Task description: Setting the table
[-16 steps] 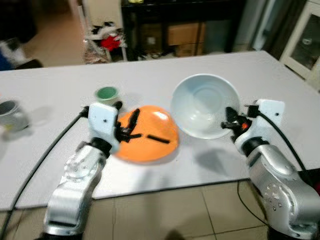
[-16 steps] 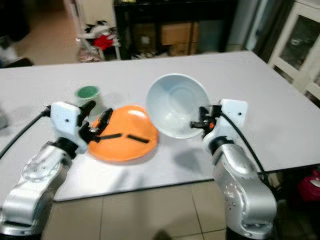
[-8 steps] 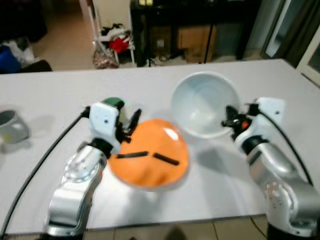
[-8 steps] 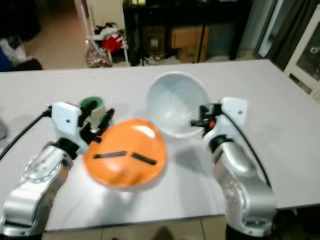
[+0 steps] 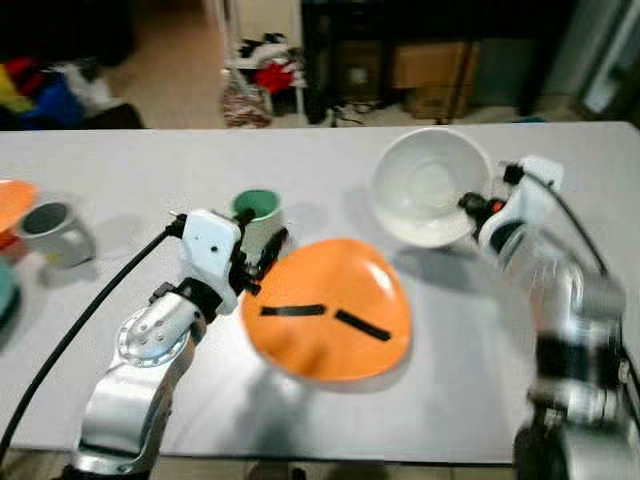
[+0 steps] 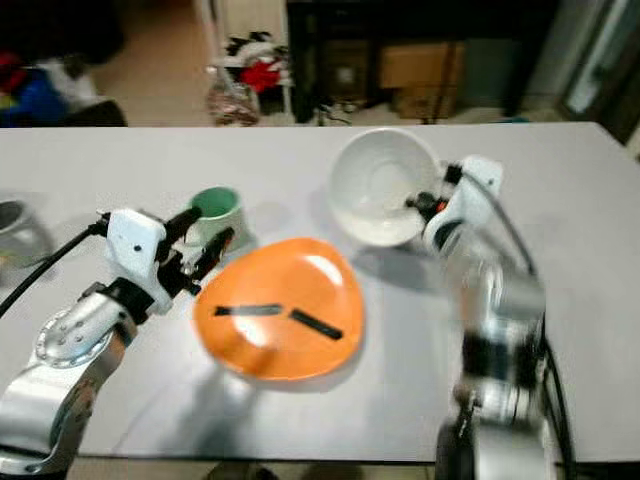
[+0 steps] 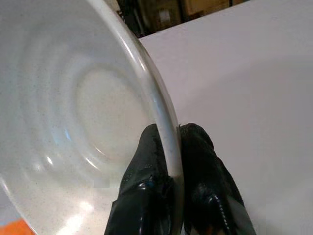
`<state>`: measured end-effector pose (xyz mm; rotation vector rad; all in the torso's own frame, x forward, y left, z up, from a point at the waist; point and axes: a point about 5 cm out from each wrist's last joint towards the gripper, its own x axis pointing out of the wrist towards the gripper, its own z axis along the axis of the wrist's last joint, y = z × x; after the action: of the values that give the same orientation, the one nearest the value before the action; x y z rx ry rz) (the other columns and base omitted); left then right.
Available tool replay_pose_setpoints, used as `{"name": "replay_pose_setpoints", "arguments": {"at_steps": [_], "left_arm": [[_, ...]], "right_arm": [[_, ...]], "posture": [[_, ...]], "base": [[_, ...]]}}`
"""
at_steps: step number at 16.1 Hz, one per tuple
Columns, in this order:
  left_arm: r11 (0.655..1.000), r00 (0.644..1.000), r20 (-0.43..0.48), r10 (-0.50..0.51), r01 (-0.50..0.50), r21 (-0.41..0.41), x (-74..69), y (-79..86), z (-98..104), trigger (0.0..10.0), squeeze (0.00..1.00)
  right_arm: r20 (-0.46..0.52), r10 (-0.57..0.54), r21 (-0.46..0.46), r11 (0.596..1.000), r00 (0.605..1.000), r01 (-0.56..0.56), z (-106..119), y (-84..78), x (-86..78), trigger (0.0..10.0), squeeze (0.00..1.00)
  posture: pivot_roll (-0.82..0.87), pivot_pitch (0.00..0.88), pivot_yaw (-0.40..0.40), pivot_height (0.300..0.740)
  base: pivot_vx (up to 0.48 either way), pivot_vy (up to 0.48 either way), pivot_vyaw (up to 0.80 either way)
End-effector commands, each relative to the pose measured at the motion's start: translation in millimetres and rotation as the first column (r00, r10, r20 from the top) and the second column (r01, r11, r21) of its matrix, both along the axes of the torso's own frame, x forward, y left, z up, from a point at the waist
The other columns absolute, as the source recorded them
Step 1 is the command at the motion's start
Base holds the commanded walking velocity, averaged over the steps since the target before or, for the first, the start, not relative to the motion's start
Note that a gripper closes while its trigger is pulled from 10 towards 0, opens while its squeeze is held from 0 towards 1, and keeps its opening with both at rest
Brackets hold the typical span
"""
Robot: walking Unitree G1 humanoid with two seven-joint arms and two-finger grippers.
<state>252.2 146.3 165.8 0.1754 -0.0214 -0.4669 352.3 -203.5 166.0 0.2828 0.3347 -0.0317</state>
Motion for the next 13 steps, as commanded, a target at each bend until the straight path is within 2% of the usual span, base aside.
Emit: {"name": "replay_pose_setpoints", "arguments": {"at_steps": [1,3,5,6,8,9,11,13], "left_arm": [[0.999,0.999,-0.014,-0.05,0.05,0.009,-4.4,-2.2,1.4,10.0,0.0],[0.997,0.996,-0.032,-0.078,0.079,0.023,-8.1,-0.7,0.8,10.0,0.0],[0.986,0.986,-0.061,-0.155,0.159,0.06,-17.5,0.0,0.7,10.0,0.0],[0.98,0.98,-0.069,-0.184,0.189,0.063,-21.5,0.6,1.9,10.0,0.0],[0.969,0.968,-0.086,-0.236,0.242,0.057,-28.1,1.2,4.2,10.0,0.0],[0.957,0.957,-0.094,-0.275,0.282,0.07,-33.1,0.2,5.9,10.0,0.0],[0.953,0.954,-0.102,-0.283,0.292,0.081,-37.2,0.9,6.7,10.0,0.0],[0.952,0.953,-0.107,-0.284,0.293,0.085,-38.4,1.8,6.7,10.0,0.0]], "right_arm": [[0.004,0.025,-0.004,1.0,1.0,-0.025,5.9,-4.1,15.9,10.0,0.0],[-0.064,0.045,0.015,0.999,0.997,-0.044,1.4,-3.8,27.3,10.0,0.0],[-0.127,0.051,0.042,0.998,0.991,-0.046,-10.0,-3.7,36.5,10.0,0.0],[-0.147,0.044,0.041,0.998,0.988,-0.038,-14.6,-4.2,37.1,10.0,0.0],[-0.164,0.059,0.106,0.993,0.985,-0.042,-18.8,0.7,38.5,10.0,0.0],[-0.187,0.031,0.117,0.993,0.982,-0.009,-22.2,0.3,38.3,10.0,0.0],[-0.198,0.009,0.128,0.992,0.98,0.016,-23.4,0.7,39.5,10.0,0.0],[-0.216,0.042,0.14,0.99,0.976,-0.012,-22.6,7.5,40.3,10.0,0.0]], "posture": [[0.16,0.0,0.074,0.727],[0.17,0.0,0.075,0.727],[0.2,0.0,0.078,0.727],[0.21,0.0,0.078,0.727],[0.22,0.0,0.079,0.727],[0.24,0.0,0.077,0.727],[0.24,0.0,0.078,0.727],[0.25,0.0,0.079,0.727]], "base": [[0.0,0.0,0.0],[0.0,0.0,0.0],[0.0,0.0,0.0],[0.0,0.0,0.0],[0.0,0.0,0.0],[0.0,0.0,0.0],[0.0,0.0,0.0],[0.0,0.0,0.0]]}}
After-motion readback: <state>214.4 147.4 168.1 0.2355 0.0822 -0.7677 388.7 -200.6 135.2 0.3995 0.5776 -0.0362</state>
